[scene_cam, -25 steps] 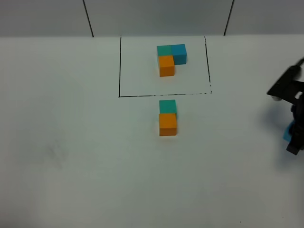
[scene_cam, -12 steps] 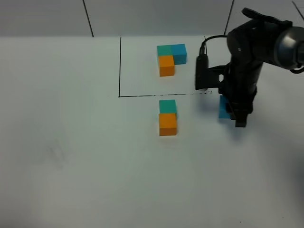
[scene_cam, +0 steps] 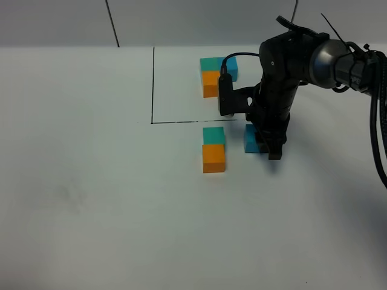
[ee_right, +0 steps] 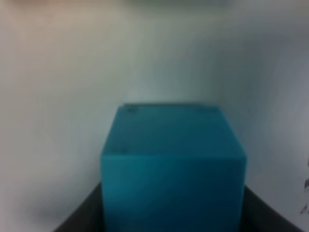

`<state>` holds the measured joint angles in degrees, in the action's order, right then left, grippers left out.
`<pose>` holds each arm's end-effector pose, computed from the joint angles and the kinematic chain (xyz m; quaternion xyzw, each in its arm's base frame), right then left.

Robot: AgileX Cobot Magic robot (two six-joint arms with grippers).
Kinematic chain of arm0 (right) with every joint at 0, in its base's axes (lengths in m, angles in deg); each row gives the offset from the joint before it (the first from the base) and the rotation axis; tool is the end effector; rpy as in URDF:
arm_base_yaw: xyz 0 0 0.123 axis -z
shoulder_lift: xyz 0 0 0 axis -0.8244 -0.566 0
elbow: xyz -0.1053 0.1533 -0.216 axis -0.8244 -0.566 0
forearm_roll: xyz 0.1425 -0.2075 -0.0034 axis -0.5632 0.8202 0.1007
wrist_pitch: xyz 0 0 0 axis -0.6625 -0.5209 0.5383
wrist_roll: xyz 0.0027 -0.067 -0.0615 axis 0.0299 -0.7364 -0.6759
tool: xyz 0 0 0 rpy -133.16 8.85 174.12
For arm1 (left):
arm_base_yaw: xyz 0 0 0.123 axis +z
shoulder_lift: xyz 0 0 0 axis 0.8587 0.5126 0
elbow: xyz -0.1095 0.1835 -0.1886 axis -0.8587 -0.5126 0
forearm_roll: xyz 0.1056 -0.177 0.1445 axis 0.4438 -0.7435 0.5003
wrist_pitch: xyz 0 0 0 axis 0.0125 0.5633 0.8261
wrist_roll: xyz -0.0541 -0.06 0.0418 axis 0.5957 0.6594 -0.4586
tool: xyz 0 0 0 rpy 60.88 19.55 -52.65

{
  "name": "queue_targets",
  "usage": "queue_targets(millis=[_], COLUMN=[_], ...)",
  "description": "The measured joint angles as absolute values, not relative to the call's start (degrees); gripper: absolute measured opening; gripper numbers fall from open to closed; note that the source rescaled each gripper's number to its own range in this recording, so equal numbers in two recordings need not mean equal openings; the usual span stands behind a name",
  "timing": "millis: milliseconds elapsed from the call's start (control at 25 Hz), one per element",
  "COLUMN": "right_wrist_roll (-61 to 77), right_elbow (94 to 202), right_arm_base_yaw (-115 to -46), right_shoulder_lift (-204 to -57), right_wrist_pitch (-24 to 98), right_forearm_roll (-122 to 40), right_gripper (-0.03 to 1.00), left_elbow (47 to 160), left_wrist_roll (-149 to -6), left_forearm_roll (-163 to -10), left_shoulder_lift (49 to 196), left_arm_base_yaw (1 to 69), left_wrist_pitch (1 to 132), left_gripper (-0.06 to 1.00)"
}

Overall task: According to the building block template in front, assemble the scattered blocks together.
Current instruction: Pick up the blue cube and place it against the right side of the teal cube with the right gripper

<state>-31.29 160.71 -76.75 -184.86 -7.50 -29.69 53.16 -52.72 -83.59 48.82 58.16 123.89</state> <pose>0.4131 0.1562 0.1260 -0.6759 0.7347 -0.0397 0.0420 -0.0079 -0.0150 0.2797 0.0782 0.8434 -0.0593 0.5283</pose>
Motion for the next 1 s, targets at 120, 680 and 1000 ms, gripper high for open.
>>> queue_targets(millis=[120, 680, 1000], right_wrist_roll=[-31.5, -31.6, -31.6], right_elbow=[160.8, 161.5, 161.8], right_arm_base_yaw=[-76.8, -79.1, -80.2], right_shoulder_lift=[-185.7, -186.3, -187.1], right_wrist_pitch=[-7.2, -4.4, -2.9], right_forearm_roll=[-30.0, -31.1, -31.8], right_gripper=[0.01, 0.01, 0.01], left_elbow=[53.2, 53.2, 53.2], left_wrist_roll=[-52.7, -52.7, -52.9], left_forearm_roll=[-83.6, -83.6, -83.6], left_shoulder_lift=[48.8, 48.8, 48.8], left_arm_base_yaw=[58.2, 58.2, 58.2], left_wrist_pitch=[123.9, 123.9, 123.9], left_gripper=[0.77, 0.77, 0.77])
